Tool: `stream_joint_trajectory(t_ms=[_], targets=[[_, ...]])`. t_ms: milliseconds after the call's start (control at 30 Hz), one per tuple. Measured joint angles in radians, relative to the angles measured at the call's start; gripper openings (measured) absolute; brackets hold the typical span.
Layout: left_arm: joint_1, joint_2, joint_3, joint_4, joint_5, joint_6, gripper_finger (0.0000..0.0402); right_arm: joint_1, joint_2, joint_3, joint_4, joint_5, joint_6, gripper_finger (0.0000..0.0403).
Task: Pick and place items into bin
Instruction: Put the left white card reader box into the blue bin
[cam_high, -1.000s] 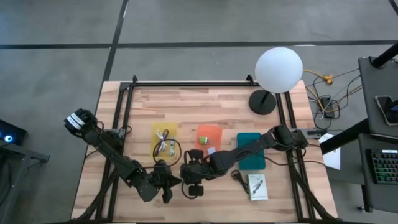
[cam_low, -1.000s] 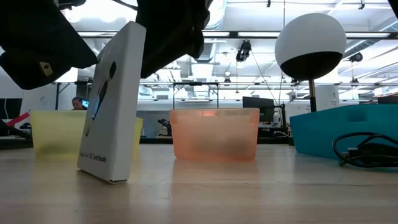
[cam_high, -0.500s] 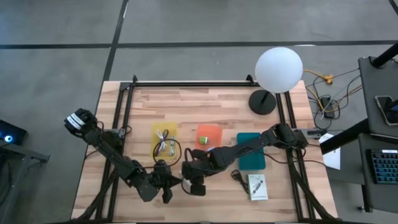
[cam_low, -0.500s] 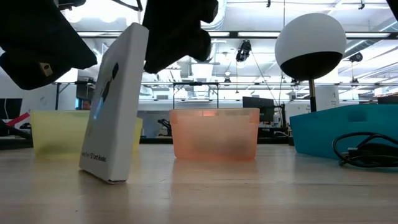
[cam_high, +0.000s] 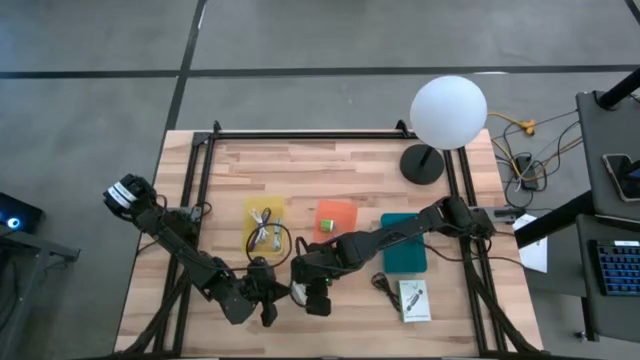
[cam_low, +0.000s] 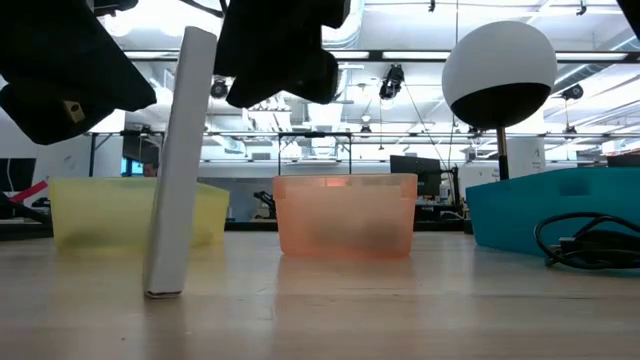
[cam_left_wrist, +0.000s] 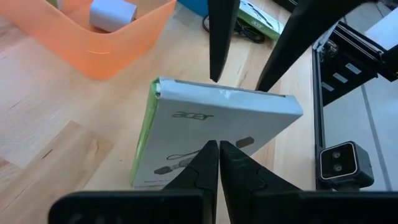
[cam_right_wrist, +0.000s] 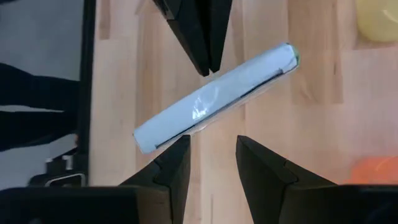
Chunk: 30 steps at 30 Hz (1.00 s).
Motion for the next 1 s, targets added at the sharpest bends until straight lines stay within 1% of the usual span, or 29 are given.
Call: stream_joint_trajectory(t_ms=[133, 233, 367, 533, 667, 833, 933, 1000], targets=[[0.000, 0.000, 0.000, 0.000, 0.000, 0.000, 0.0000, -0.011, -0.006, 0.000, 0.008, -0.013, -0.008, 0.0119], [0.000, 0.000, -0.001, 0.000, 0.000, 0.000, 0.0000, -0.010, -0.010, 0.000, 0.021, -0.002, -0.044, 0.0128], [0.000, 0.000, -0.002, 0.000, 0.000, 0.000, 0.0000, -0.009, -0.012, 0.000, 0.022, 0.038, -0.057, 0.0155], [0.000, 0.000, -0.002, 0.000, 0.000, 0.000, 0.0000, -0.012, -0.012, 0.000, 0.021, 0.023, -0.047, 0.0198], [0.000, 0.000, -0.002, 0.000, -0.001, 0.000, 0.0000, -0.011, -0.012, 0.000, 0.020, 0.013, -0.047, 0.0220], [0.000, 0.000, -0.002, -0.001, -0.007, 0.000, 0.0000, -0.012, -0.007, 0.000, 0.036, -0.009, -0.027, 0.0230], [0.000, 0.000, -0.002, -0.001, -0.008, 0.000, 0.0000, -0.011, 0.004, 0.000, 0.057, -0.017, -0.026, 0.0230], [0.000, 0.000, -0.002, 0.000, -0.008, 0.000, 0.0000, -0.011, 0.012, 0.001, 0.071, -0.018, 0.002, 0.0231]])
